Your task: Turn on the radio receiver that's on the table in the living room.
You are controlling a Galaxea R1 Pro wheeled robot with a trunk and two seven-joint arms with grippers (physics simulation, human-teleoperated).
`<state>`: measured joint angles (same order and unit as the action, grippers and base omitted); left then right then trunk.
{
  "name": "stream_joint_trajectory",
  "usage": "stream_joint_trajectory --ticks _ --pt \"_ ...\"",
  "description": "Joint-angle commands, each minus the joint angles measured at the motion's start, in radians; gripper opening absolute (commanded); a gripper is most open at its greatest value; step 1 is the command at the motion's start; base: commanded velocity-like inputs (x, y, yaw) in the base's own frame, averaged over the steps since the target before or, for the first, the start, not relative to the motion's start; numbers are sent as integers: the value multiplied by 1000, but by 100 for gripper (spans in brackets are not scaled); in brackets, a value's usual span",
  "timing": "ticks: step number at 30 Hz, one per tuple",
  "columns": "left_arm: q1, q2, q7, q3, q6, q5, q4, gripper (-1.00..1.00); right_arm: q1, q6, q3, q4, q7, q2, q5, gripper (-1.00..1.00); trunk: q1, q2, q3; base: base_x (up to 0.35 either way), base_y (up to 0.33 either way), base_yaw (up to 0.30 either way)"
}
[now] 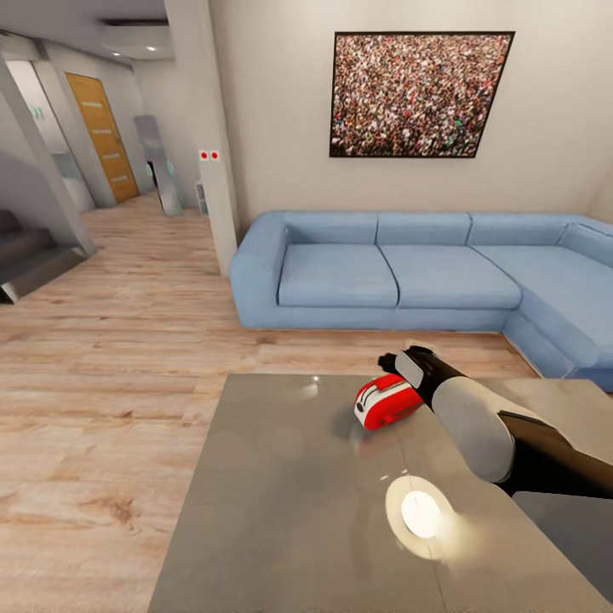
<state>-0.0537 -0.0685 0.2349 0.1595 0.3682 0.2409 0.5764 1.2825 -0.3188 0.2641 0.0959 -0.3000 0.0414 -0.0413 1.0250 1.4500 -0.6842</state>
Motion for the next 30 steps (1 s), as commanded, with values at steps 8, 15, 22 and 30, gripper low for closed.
stream_joint_trajectory --ticks 8,15,22,30 --pt "0 1 0 0 0 0 0 100 0 1 -2 -1 31 -1 2 100 0 0 -13 0 0 0" --pt "0 1 0 0 0 0 -1 100 0 4 -3 5 35 -18 7 100 0 0 -24 0 0 0" --pt "0 1 0 0 0 0 -1 100 0 12 -4 7 42 -45 8 100 0 0 -36 0 0 0" --pt "0 2 0 0 0 0 -1 100 0 13 -42 7 44 -44 6 100 0 0 -41 0 0 0"
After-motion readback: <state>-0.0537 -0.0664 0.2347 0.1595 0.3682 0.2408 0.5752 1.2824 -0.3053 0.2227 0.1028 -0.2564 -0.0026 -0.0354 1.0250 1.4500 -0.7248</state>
